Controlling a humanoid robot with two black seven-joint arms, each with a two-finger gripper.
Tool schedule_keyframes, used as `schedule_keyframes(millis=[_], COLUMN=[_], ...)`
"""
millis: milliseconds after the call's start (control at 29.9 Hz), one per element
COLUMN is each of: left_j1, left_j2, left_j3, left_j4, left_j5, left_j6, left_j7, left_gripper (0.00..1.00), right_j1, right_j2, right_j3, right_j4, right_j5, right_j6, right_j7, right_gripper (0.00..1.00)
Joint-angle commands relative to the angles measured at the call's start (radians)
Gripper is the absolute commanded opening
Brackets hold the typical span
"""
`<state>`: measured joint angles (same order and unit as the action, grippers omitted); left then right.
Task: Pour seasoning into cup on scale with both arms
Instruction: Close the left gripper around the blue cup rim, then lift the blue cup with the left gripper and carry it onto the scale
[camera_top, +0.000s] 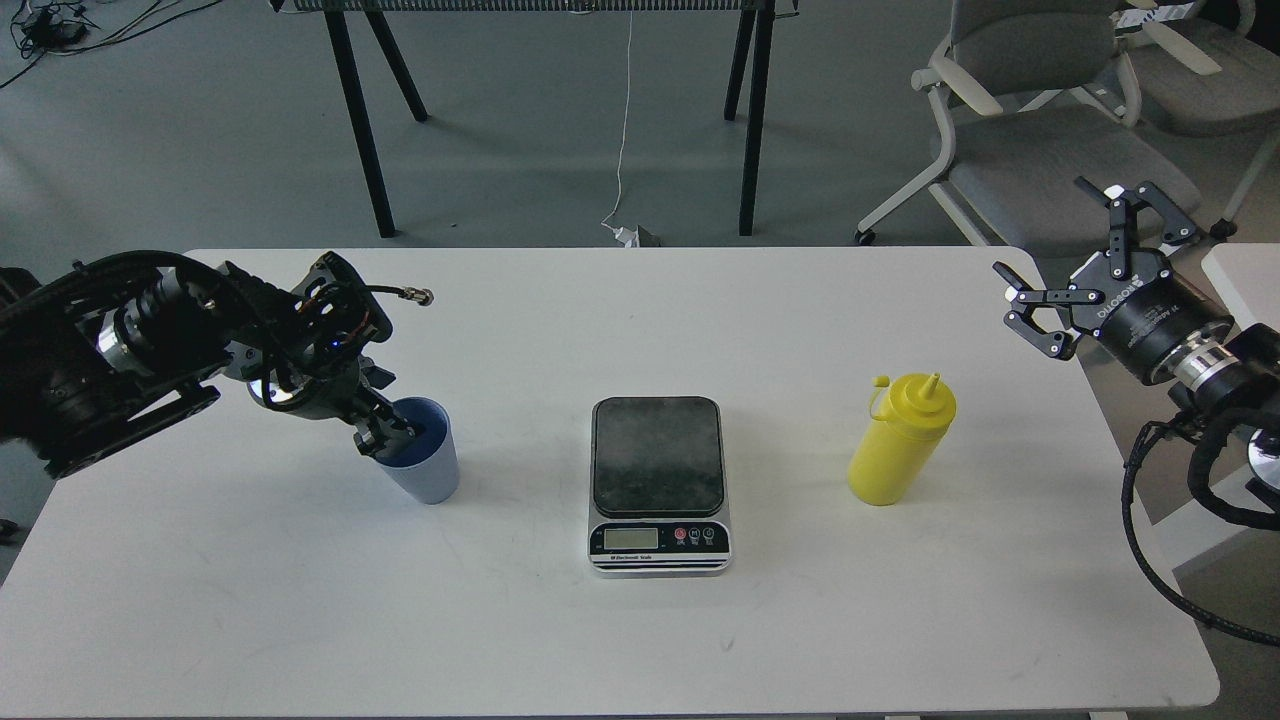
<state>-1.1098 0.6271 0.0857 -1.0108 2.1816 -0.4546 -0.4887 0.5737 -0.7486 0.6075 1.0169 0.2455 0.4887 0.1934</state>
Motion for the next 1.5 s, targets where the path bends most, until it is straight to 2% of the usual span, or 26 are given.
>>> schedule_keyframes(millis=[0,501,668,1169,1203,1470], left_j1=[0.001,0.002,0.001,-0.005,-0.010,-0.061], left_j2=[0.000,0.002,-0.001,0.003,0.005,0.013], left_j3=[0.000,0.020,0.019,0.017,0.016,0.008], left_j4=[0.000,-0.005,-0.005,-0.014,-0.015,-0.017], left_j5=[0.000,0.000,0.000,0.000,0.000,-0.014], left_j6=[0.001,0.001,0.001,-0.010,-0.012,-0.015], left_j7=[0.000,0.000,0.000,0.000,0.000,0.000], left_gripper=[0.60,0.38,0.11,0.04,0.00,0.00], right_j1=[0.000,-0.015,-0.017,-0.029,-0.029,-0.029], right_j2=[0.000,0.000,0.000,0.000,0.000,0.003], right_j3=[0.000,0.000,0.000,0.000,0.000,0.000], right_j4=[0.000,-0.003,-0.003,-0.003,-0.003,-0.003], right_j5=[0.000,0.000,0.000,0.000,0.000,0.000], right_j6=[0.000,0.000,0.000,0.000,0.000,0.000], right_j7=[0.000,0.009,0.015,0.017,0.017,0.017], right_gripper=[1.00,1.00,1.00,1.00,1.00,1.00])
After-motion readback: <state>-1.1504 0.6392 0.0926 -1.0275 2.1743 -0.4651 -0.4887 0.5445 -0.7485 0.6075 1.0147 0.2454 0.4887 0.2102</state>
